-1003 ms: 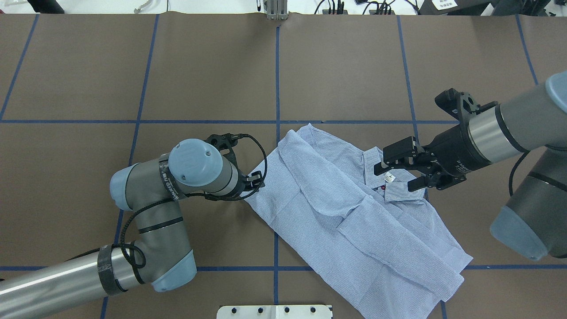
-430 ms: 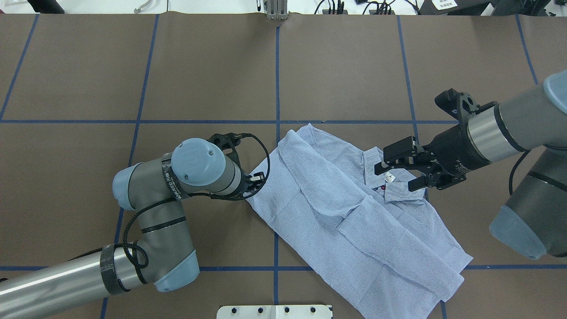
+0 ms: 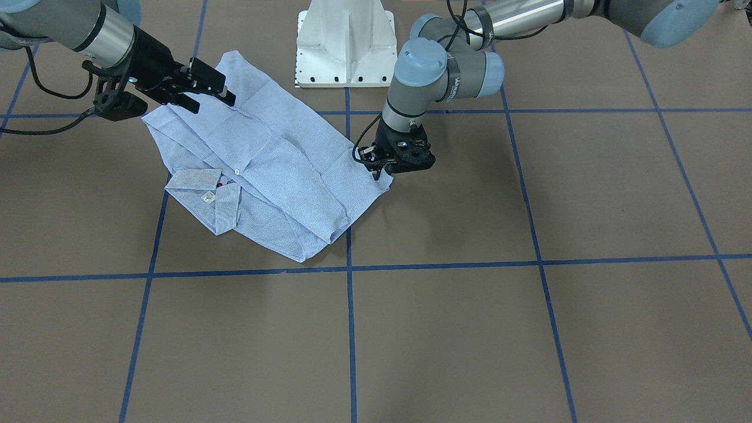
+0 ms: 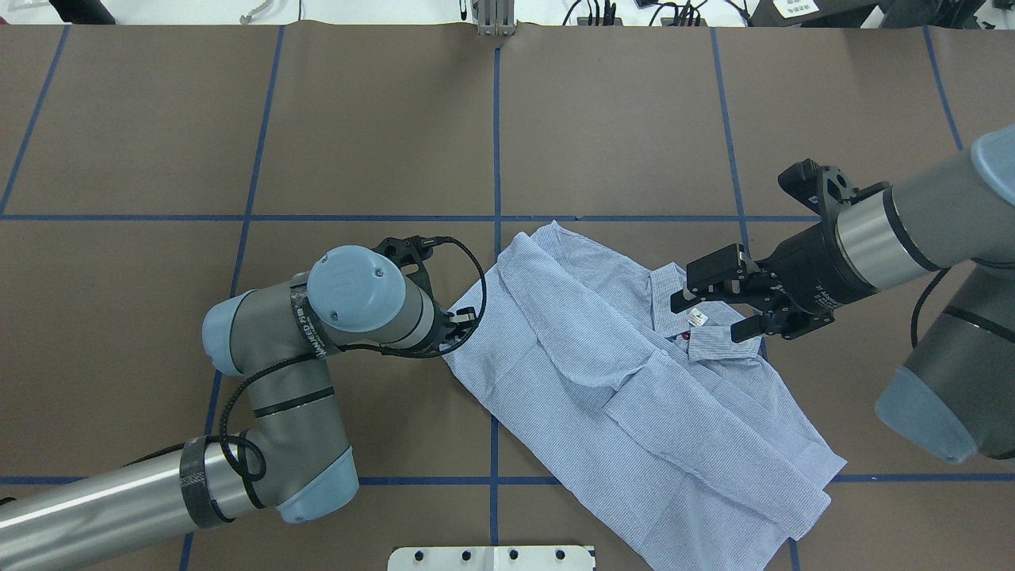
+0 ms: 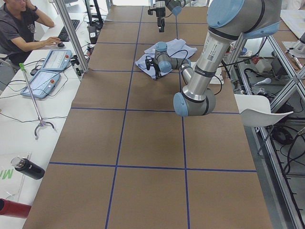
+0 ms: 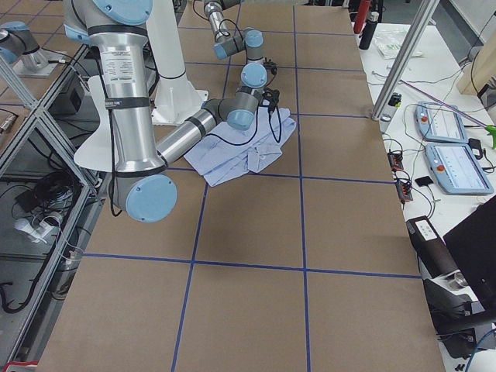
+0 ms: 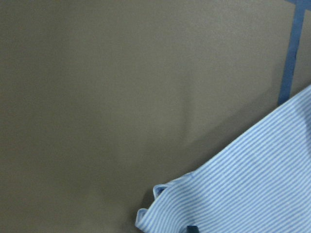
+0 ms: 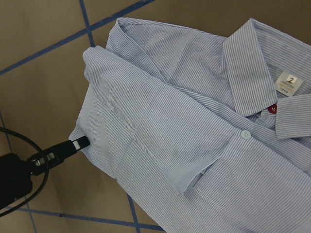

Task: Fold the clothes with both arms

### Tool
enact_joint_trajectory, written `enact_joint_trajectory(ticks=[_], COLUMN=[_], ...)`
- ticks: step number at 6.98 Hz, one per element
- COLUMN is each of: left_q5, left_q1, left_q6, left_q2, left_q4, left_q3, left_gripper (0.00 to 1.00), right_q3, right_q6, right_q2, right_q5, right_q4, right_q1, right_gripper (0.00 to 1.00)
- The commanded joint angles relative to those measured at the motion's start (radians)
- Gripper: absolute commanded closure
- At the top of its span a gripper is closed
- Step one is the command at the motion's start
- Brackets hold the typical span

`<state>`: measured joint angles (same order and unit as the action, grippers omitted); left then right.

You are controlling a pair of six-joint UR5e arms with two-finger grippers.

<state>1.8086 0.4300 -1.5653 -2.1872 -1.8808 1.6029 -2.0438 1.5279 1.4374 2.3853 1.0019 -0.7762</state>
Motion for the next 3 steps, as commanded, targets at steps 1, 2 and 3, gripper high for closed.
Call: enact_joint_trajectory(ticks=[1, 2, 3], left_q5=[0.001, 0.008, 0.009], left_q1=[0.007, 0.042, 0.097], left_q6=[-0.033, -0.032, -0.024], left_q2=[-0.002, -0.002, -0.002], left_q4=[0.002, 0.005, 0.011], left_q3=[0.002, 0.003, 0.0], left_gripper=[1.0, 1.0, 1.0], right_q3=[0.0, -0.001, -0.004], right_q6=[0.0, -0.002, -0.005], right_q2=[0.0, 0.0, 0.0], right_q5=[0.002, 0.014, 0.017], right_q4=[0.0, -0.002, -0.003], right_q1=[-0.008, -0.037, -0.055], right_gripper=[0.0, 0.0, 0.0])
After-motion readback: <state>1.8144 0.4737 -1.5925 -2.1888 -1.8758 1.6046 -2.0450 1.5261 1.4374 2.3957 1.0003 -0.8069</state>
